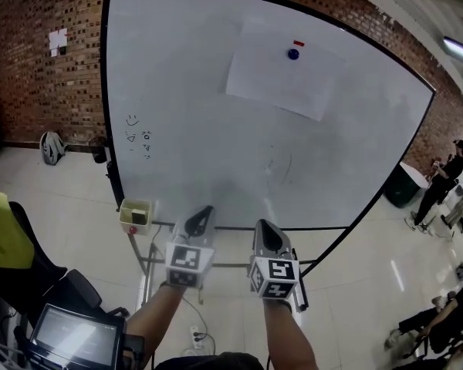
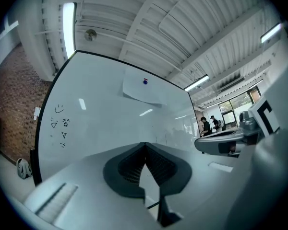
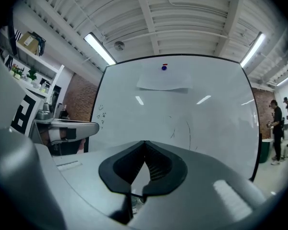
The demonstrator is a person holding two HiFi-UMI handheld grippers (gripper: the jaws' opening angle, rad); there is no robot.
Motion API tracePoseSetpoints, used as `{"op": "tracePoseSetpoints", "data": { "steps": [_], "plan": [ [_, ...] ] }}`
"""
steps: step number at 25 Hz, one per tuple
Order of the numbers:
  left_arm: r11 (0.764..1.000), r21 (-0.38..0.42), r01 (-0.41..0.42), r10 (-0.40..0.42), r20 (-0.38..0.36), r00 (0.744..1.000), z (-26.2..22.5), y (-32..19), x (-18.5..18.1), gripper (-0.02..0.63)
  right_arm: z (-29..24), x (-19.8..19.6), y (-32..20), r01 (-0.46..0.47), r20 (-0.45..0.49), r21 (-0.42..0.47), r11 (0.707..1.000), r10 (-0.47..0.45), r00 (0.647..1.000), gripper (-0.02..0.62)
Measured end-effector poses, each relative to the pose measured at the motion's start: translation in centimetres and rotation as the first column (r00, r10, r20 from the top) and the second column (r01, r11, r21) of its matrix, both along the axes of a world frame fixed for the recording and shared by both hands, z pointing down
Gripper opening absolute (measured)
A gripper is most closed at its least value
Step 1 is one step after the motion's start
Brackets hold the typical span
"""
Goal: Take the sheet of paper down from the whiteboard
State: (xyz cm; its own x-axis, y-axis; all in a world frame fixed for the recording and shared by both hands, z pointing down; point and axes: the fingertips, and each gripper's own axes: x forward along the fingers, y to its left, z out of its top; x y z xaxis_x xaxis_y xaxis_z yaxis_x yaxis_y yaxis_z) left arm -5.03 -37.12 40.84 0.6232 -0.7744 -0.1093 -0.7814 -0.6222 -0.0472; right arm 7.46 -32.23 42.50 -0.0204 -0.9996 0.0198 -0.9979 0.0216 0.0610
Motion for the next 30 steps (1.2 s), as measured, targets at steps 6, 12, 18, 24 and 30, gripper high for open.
{"op": "tracePoseSetpoints", "data": {
  "steps": [6,12,18,24,30],
  "plan": [
    [1.000,-0.016,0.003,-0.003,-0.007,1.000,-0.8,-1.5,0.8,0.002,-1.7,0.0,-2.2,0.022,-0.005,0.019,1.000,-0.022,1.000,0.014],
    [1.000,0.012,0.002,-0.002,-0.033,0.999,-2.2,-2.5,1.7,0.002,-2.3,1.0,-3.8,0.031,0.028,0.028,0.999,-0.032,0.999,0.014],
    [0.990,0.143,0.011,-0.008,-0.021,1.000,-7.1,-4.9,3.6,0.002,-5.1,3.1,-5.8,0.043,0.033,0.080,0.996,-0.046,0.998,0.014],
    [0.975,0.219,0.029,-0.039,0.043,0.998,-11.9,-7.2,6.9,0.003,-9.4,6.7,-8.5,0.073,0.054,0.142,0.987,-0.081,0.995,0.014],
    [0.950,0.310,0.043,-0.073,0.086,0.994,-17.5,-9.0,10.4,0.031,-13.7,11.2,-10.7,0.090,0.101,0.216,0.972,-0.113,0.988,0.015]
  ]
}}
